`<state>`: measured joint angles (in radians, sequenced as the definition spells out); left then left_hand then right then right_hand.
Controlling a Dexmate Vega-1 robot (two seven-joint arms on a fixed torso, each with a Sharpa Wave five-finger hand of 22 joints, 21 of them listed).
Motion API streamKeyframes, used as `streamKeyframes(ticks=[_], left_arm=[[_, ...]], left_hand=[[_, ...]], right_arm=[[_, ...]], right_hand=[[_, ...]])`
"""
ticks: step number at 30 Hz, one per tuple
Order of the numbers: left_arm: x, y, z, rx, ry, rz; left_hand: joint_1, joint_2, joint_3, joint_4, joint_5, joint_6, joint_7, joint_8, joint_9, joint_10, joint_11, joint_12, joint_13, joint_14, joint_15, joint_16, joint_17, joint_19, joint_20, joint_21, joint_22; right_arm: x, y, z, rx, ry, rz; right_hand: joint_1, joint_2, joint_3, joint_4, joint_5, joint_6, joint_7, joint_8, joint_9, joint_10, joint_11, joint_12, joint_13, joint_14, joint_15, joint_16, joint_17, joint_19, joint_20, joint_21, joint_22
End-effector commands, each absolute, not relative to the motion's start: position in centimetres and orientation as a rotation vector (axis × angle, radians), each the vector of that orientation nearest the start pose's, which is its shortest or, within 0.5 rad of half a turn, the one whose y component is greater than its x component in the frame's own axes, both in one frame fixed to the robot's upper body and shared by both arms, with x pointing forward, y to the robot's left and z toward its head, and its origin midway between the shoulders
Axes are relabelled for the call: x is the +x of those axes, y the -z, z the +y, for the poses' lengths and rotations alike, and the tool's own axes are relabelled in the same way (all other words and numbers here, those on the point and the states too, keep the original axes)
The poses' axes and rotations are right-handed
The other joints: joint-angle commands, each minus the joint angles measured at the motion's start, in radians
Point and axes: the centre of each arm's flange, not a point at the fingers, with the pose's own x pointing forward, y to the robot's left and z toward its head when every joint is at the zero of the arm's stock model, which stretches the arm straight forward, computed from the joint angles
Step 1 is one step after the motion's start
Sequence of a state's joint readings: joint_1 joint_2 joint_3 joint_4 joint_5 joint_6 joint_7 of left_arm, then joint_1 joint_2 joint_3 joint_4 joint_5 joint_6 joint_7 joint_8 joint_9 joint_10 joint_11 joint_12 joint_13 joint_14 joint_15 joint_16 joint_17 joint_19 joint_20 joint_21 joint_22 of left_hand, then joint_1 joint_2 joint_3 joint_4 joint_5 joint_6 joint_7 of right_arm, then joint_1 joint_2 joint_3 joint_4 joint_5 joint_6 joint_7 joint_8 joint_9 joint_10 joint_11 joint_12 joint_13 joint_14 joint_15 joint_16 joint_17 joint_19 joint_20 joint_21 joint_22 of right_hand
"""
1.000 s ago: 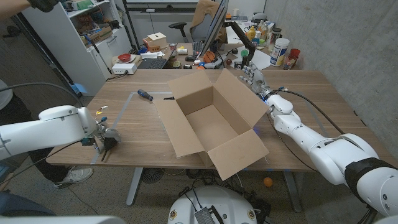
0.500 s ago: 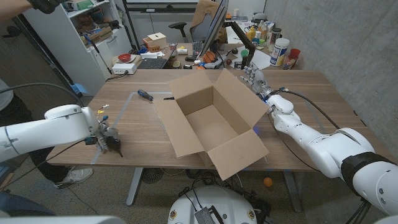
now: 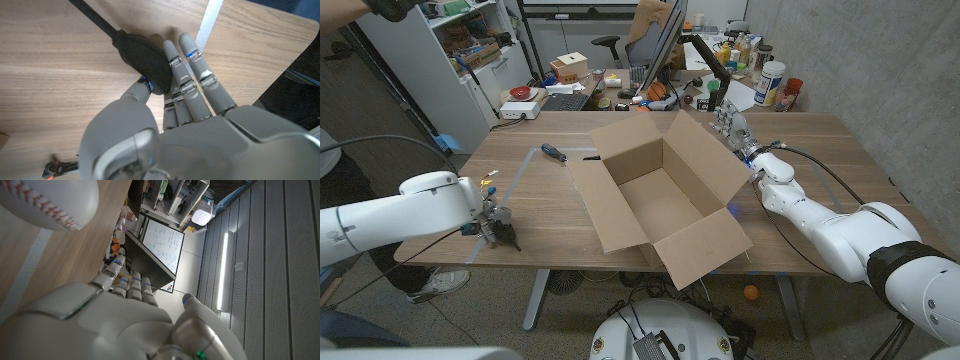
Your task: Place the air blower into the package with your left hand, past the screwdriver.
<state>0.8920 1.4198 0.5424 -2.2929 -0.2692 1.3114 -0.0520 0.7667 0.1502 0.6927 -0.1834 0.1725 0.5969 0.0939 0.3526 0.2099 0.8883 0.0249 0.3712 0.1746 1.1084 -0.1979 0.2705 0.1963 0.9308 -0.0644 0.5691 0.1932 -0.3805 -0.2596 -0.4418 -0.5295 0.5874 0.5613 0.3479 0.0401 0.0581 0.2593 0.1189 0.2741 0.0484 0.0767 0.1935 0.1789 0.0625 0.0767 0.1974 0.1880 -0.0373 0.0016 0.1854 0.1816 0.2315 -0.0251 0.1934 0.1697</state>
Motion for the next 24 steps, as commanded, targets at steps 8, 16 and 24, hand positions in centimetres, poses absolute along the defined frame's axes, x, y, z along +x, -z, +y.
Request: streamKeyframes(ticks=[8, 16, 24], left_arm=[[47.0, 3.6, 40.5, 1.229, -0.285, 0.458], [46.5, 2.8, 40.5, 1.228, -0.284, 0.453], [45.5, 1.5, 40.3, 1.236, -0.299, 0.429]], left_hand=[[0.067, 0.034, 0.037, 0.022, -0.003, 0.246, 0.011, 0.003, 0.005, 0.185, -0.149, 0.004, 0.006, 0.023, -0.022, 0.008, 0.004, 0.015, -0.004, 0.014, 0.004], [0.071, 0.033, 0.037, 0.022, -0.004, 0.251, 0.01, -0.001, 0.006, 0.189, -0.149, 0.0, 0.006, 0.024, -0.021, 0.008, 0.005, 0.014, -0.005, 0.017, 0.004], [0.075, 0.033, 0.036, 0.024, -0.005, 0.255, 0.008, -0.006, 0.006, 0.19, -0.148, -0.005, 0.006, 0.026, -0.02, 0.008, 0.005, 0.01, -0.005, 0.019, 0.004]], right_arm=[[71.7, -3.5, -27.3, -0.039, -0.303, -0.674], [71.4, -3.8, -27.2, -0.041, -0.303, -0.682], [71.2, -3.8, -27.1, -0.043, -0.304, -0.685]], right_hand=[[0.002, -0.002, -0.001, 0.0, 0.008, 0.006, 0.003, 0.004, 0.004, 0.006, 0.005, 0.004, 0.006, 0.005, 0.002, 0.003, 0.001, 0.007, -0.001, 0.005, 0.004], [0.002, -0.002, -0.001, 0.0, 0.008, 0.007, 0.003, 0.004, 0.005, 0.006, 0.004, 0.004, 0.006, 0.005, 0.002, 0.003, 0.0, 0.007, -0.002, 0.004, 0.004], [0.003, -0.002, -0.002, 0.0, 0.009, 0.007, 0.003, 0.003, 0.005, 0.007, 0.005, 0.004, 0.006, 0.005, 0.002, 0.003, 0.0, 0.007, -0.002, 0.004, 0.004]])
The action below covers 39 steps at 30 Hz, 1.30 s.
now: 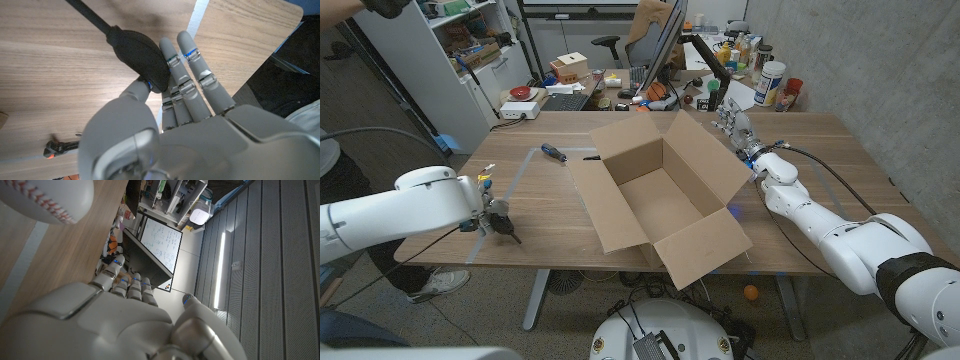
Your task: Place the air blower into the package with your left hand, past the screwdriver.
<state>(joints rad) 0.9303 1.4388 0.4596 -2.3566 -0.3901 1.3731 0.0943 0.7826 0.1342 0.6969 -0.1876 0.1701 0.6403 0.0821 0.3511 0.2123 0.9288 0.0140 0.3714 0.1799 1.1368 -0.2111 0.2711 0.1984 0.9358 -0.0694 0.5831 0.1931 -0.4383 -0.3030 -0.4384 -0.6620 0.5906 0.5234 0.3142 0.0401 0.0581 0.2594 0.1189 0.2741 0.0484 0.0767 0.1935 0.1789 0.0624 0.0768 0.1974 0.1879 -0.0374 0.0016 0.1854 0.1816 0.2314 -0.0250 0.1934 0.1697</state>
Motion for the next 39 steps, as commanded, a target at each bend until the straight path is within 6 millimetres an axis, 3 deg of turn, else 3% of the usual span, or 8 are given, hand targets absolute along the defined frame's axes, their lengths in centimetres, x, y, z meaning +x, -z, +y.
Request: streamKeyframes(ticks=[1, 22, 38, 39], left_arm=[[45.4, 1.3, 40.2, 1.24, -0.302, 0.427], [43.3, -1.6, 39.6, 1.299, -0.351, 0.276], [41.9, -4.4, 37.9, 1.409, -0.272, 0.05], [41.9, -4.5, 37.8, 1.418, -0.26, 0.039]], left_hand=[[0.06, 0.049, 0.032, 0.029, -0.003, 0.213, 0.02, -0.005, 0.004, 0.152, -0.139, -0.006, 0.001, -0.001, -0.007, 0.008, 0.003, 0.002, -0.001, 0.005, 0.004], [0.059, 0.046, 0.02, 0.041, -0.002, 0.217, -0.013, -0.028, 0.007, 0.148, -0.141, -0.028, 0.003, -0.015, -0.009, -0.003, 0.003, -0.06, -0.017, -0.005, 0.004], [0.057, 0.046, 0.012, 0.048, 0.001, 0.22, -0.037, -0.04, 0.009, 0.149, -0.143, -0.04, 0.003, -0.019, -0.011, -0.009, 0.002, -0.074, -0.028, -0.002, 0.004], [0.057, 0.046, 0.011, 0.049, 0.001, 0.22, -0.043, -0.042, 0.01, 0.152, -0.152, -0.041, 0.003, -0.019, -0.012, -0.01, 0.002, -0.076, -0.03, -0.001, 0.003]], right_arm=[[71.2, -3.8, -27.1, -0.042, -0.303, -0.685], [70.7, -3.7, -27.3, -0.035, -0.294, -0.695], [70.7, -3.4, -27.4, -0.031, -0.291, -0.693], [70.8, -3.4, -27.4, -0.03, -0.29, -0.693]], right_hand=[[0.003, -0.002, -0.002, 0.0, 0.009, 0.007, 0.003, 0.003, 0.005, 0.007, 0.005, 0.004, 0.006, 0.005, 0.002, 0.003, 0.0, 0.007, -0.003, 0.004, 0.004], [0.003, -0.002, -0.004, -0.001, 0.01, 0.008, 0.004, 0.002, 0.005, 0.007, 0.006, 0.003, 0.006, 0.006, 0.002, 0.003, 0.0, 0.008, -0.002, 0.004, 0.004], [0.003, -0.001, -0.005, -0.001, 0.011, 0.009, 0.005, 0.002, 0.005, 0.008, 0.006, 0.003, 0.006, 0.006, 0.002, 0.003, 0.0, 0.009, -0.003, 0.004, 0.004], [0.003, -0.001, -0.005, -0.001, 0.011, 0.009, 0.004, 0.002, 0.005, 0.008, 0.006, 0.003, 0.006, 0.006, 0.002, 0.003, 0.0, 0.009, -0.004, 0.004, 0.004]])
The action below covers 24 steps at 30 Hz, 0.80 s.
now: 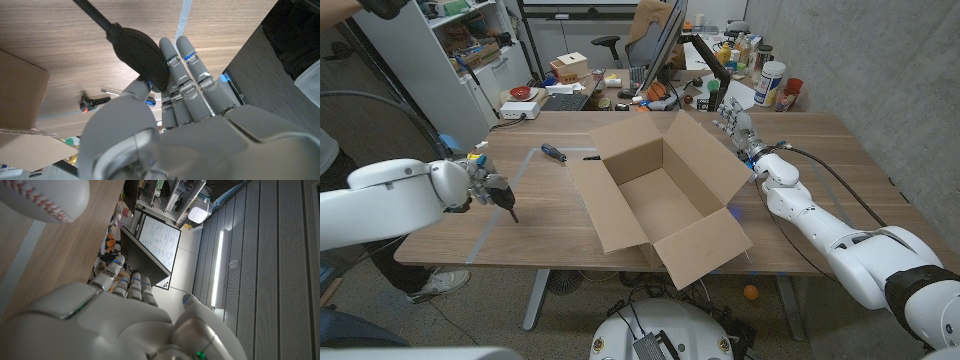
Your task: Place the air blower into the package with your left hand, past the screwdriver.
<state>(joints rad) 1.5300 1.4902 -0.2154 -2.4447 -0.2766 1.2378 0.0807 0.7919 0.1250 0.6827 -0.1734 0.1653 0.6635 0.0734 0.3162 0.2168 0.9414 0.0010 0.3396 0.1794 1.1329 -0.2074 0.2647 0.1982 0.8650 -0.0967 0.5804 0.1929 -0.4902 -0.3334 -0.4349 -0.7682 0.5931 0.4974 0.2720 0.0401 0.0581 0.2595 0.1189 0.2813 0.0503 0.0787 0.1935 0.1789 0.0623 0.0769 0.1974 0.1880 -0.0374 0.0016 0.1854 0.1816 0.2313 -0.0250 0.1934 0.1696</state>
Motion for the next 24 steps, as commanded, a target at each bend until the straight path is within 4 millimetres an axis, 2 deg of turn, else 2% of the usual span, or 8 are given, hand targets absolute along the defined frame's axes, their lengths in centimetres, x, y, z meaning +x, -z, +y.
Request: streamKeyframes(ticks=[1, 12, 24], left_arm=[[41.8, -4.7, 37.7, 1.423, -0.257, 0.028], [41.1, -6.4, 36.5, 1.521, -0.233, 0.048], [40.0, -7.6, 34.8, 1.597, -0.217, -0.053]], left_hand=[[0.047, 0.054, 0.025, 0.036, 0.006, 0.196, -0.034, -0.008, 0.006, 0.138, -0.137, -0.01, 0.004, -0.017, -0.015, -0.005, 0.001, -0.007, -0.003, 0.001, 0.004], [0.042, 0.054, 0.02, 0.044, 0.009, 0.196, -0.051, -0.02, 0.008, 0.13, -0.145, -0.026, 0.004, -0.033, -0.016, -0.02, -0.003, -0.032, -0.007, 0.0, 0.004], [0.033, 0.055, 0.014, 0.057, 0.014, 0.196, -0.067, -0.029, 0.011, 0.129, -0.153, -0.04, 0.005, -0.046, -0.016, -0.032, -0.005, -0.065, -0.007, -0.005, 0.004]], right_arm=[[70.8, -3.3, -27.4, -0.03, -0.289, -0.692], [70.8, -3.3, -27.7, -0.025, -0.283, -0.695], [70.7, -3.1, -28.1, -0.026, -0.275, -0.693]], right_hand=[[0.003, -0.001, -0.006, -0.001, 0.004, 0.007, 0.002, 0.001, 0.005, 0.008, 0.006, 0.003, 0.006, 0.006, 0.002, 0.003, 0.0, 0.009, -0.003, 0.004, 0.004], [0.003, -0.001, -0.007, -0.001, 0.004, 0.007, 0.003, 0.001, 0.005, 0.008, 0.008, 0.003, 0.006, 0.007, 0.002, 0.003, 0.0, 0.009, -0.003, 0.004, 0.004], [0.003, -0.001, -0.008, -0.001, 0.005, 0.008, 0.003, 0.001, 0.005, 0.009, 0.007, 0.003, 0.006, 0.007, 0.001, 0.003, 0.0, 0.009, -0.003, 0.004, 0.004]])
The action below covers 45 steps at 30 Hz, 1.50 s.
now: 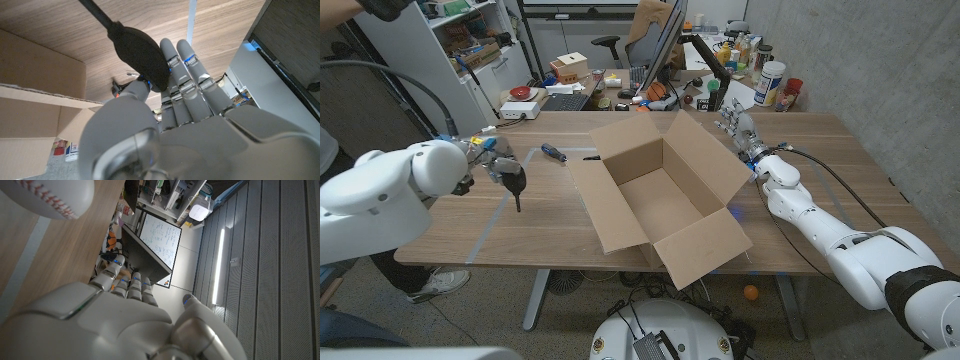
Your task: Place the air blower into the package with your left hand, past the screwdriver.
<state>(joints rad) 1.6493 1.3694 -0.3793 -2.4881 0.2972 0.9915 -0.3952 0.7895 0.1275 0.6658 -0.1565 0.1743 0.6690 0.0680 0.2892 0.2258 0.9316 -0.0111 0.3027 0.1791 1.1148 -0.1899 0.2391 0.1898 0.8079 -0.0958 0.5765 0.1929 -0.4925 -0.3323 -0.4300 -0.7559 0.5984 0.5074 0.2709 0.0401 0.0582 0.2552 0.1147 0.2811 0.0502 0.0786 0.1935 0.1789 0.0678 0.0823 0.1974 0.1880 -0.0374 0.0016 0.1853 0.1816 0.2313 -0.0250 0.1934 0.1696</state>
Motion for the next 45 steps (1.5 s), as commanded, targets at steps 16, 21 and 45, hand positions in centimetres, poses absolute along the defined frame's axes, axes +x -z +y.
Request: streamKeyframes(ticks=[16, 21, 45], left_arm=[[39.1, -8.1, 33.1, 1.708, -0.22, -0.167], [39.1, -8.1, 32.6, 1.73, -0.224, -0.239], [39.3, -8.5, 32.1, 1.72, -0.247, -0.495]], left_hand=[[0.023, 0.053, 0.025, 0.056, 0.011, 0.172, -0.09, -0.016, 0.006, 0.12, -0.143, -0.029, 0.007, -0.065, -0.033, -0.029, 0.0, -0.06, -0.008, -0.01, 0.005], [0.014, 0.052, 0.022, 0.068, 0.015, 0.17, -0.103, -0.016, 0.009, 0.119, -0.155, -0.041, 0.007, -0.076, -0.035, -0.035, 0.001, -0.083, -0.013, -0.013, 0.005], [0.001, 0.051, 0.018, 0.09, 0.029, 0.147, -0.127, -0.022, 0.015, 0.107, -0.179, -0.077, 0.01, -0.138, -0.036, -0.052, -0.002, -0.166, -0.003, -0.028, 0.006]], right_arm=[[70.5, -2.9, -28.4, -0.03, -0.265, -0.691], [70.5, -2.9, -28.3, -0.034, -0.266, -0.69], [70.4, -3.1, -28.2, -0.046, -0.256, -0.686]], right_hand=[[0.003, 0.0, -0.005, 0.003, 0.006, 0.01, 0.002, 0.001, 0.005, 0.006, 0.002, 0.004, 0.006, 0.008, 0.002, 0.003, 0.0, 0.009, -0.002, 0.003, 0.004], [0.003, 0.0, -0.005, 0.003, 0.006, 0.012, 0.003, 0.001, 0.005, 0.007, 0.003, 0.004, 0.006, 0.009, 0.001, 0.003, 0.0, 0.01, -0.002, 0.004, 0.004], [0.004, 0.0, -0.007, 0.003, 0.007, 0.016, 0.004, 0.002, 0.005, 0.011, 0.005, 0.005, 0.006, 0.013, -0.001, 0.004, 0.0, 0.012, -0.002, 0.004, 0.004]])
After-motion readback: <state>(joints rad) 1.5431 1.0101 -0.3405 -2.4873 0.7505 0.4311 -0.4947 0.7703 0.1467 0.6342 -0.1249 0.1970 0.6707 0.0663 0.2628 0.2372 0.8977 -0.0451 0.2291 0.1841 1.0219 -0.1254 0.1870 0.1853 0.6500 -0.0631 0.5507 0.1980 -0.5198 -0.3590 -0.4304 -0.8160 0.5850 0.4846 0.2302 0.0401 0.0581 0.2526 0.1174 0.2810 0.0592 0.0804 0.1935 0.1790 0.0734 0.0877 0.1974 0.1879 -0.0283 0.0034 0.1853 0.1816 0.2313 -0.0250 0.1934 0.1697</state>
